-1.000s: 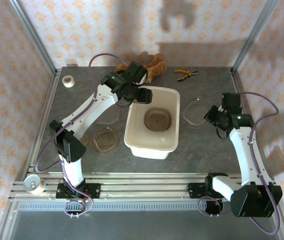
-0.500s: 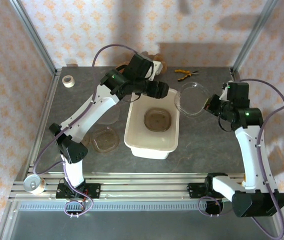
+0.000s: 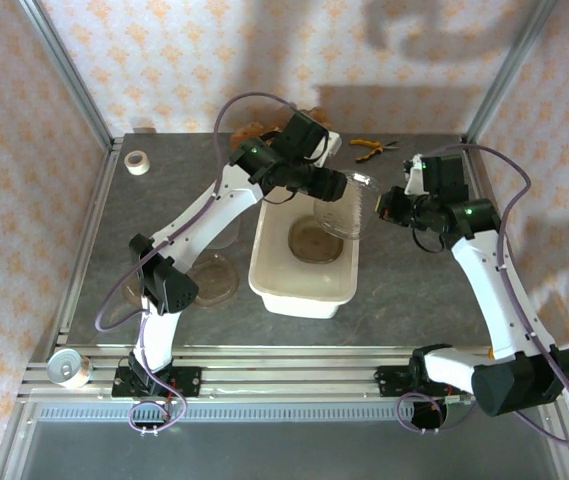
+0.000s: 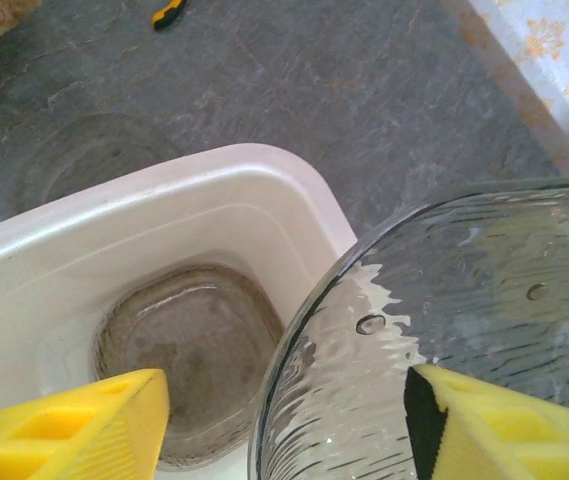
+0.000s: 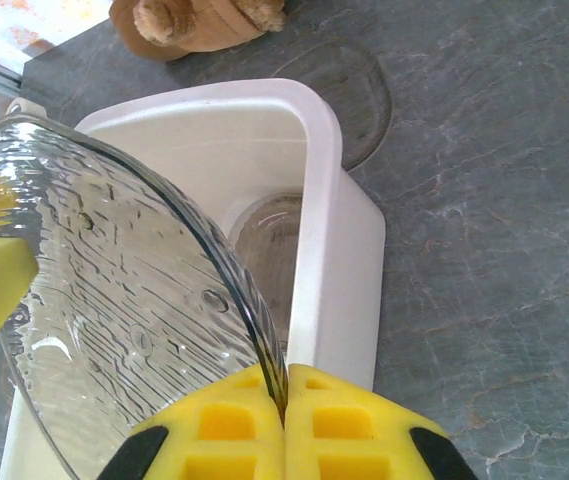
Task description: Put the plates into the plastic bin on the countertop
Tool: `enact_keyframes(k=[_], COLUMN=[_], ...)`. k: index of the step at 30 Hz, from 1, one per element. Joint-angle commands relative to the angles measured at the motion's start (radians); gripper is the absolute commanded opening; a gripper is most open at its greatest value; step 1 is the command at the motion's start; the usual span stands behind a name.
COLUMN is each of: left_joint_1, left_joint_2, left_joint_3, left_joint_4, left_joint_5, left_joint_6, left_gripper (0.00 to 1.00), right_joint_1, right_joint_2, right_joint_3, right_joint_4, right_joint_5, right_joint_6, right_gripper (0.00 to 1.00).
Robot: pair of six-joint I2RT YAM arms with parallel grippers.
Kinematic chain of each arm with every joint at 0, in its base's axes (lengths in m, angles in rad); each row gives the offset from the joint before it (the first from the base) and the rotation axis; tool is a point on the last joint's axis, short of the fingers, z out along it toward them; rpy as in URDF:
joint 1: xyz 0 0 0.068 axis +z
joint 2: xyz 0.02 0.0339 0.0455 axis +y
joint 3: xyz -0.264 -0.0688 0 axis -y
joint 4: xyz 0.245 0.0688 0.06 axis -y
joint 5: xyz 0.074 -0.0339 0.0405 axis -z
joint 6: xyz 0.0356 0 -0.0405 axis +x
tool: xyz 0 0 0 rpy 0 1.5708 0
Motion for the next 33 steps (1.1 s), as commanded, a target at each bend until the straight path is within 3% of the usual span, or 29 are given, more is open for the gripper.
enact_keyframes(k=[1, 7, 19, 27, 33], left_joint_1=[-0.005, -0.004, -0.002, -0.002, -0.002], left_joint_2=[0.001, 0.005, 0.006, 0.003, 0.004], left_joint_3=[0.041, 0.04, 0.027, 0.023, 0.016], left_joint_4=[-0.041, -0.056, -0.076, -0.072, -0.079], left_joint_5=[-0.028, -0.009, -0.021, 0.001, 0.024], left_joint_6=[0.03, 0.038, 0.027, 0.017, 0.014], left_gripper=[0.6, 0.5, 0.4, 0.29, 0.27], right_joint_1=[0.003, 0.003, 0.003, 0.003, 0.003], right_joint_2=[0.024, 0.053, 0.088, 0.09, 0.079], right_joint_3=[0.042, 0.047, 0.063, 0.064, 0.048], right_joint_4=[0.045, 0.05, 0.058, 0.059, 0.081], right_joint_5=[-0.007, 0.014, 0.003, -0.02, -0.05], right_joint_6=[-0.024, -0.037, -0.043, -0.045, -0.047], right_gripper=[0.0, 0.0, 0.0, 0.0, 0.0])
